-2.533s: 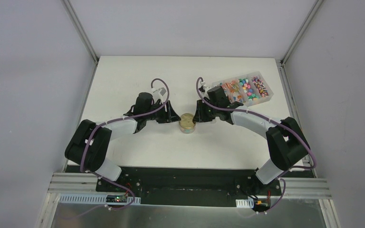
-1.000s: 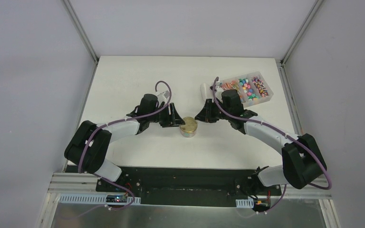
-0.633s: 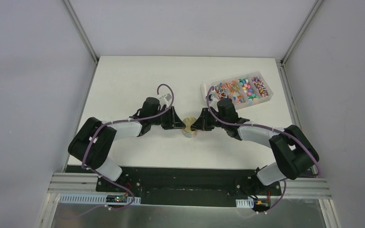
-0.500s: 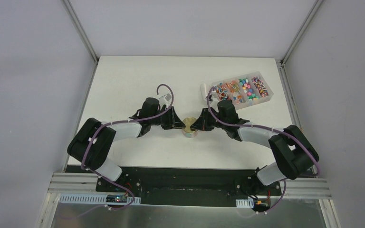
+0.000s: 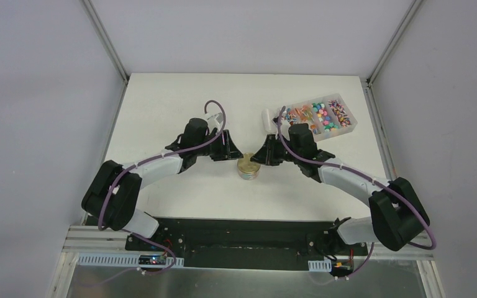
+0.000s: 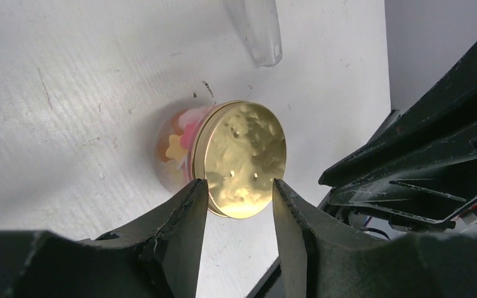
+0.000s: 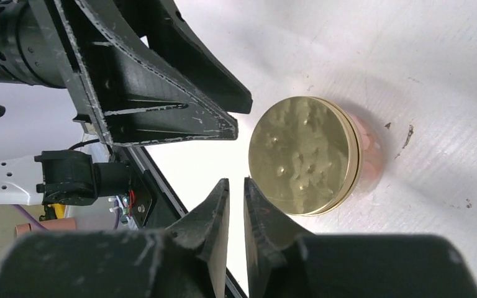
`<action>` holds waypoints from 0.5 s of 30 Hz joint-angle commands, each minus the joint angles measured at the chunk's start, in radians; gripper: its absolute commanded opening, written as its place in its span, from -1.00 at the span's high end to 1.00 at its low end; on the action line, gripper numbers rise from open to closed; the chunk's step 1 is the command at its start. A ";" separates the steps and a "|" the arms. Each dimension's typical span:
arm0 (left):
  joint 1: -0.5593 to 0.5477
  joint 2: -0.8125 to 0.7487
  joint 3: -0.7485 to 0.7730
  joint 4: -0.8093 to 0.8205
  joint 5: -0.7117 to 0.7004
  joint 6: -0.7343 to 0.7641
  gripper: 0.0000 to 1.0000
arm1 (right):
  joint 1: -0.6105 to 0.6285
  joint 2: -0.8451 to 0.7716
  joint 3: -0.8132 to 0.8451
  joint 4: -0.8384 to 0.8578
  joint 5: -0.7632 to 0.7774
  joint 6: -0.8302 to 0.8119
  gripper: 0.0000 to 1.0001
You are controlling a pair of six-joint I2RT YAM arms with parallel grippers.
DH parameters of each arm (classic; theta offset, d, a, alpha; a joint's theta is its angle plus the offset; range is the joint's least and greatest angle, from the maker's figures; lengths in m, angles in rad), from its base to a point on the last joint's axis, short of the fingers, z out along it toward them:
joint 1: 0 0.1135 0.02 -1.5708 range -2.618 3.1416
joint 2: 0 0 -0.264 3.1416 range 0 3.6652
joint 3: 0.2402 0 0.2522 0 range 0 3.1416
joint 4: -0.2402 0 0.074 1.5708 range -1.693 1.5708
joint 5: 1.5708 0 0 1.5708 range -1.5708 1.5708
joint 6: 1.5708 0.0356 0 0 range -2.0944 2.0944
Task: Pack the candies
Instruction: Screw the box lid onto the packing bottle.
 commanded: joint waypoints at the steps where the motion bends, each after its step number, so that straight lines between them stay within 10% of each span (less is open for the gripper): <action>1: -0.009 0.009 0.030 0.003 0.030 0.030 0.14 | 0.005 -0.023 -0.010 0.010 0.018 -0.015 0.69; 15: -0.016 0.084 0.012 0.019 -0.004 0.027 0.55 | 0.003 0.004 -0.093 0.016 0.078 -0.030 0.76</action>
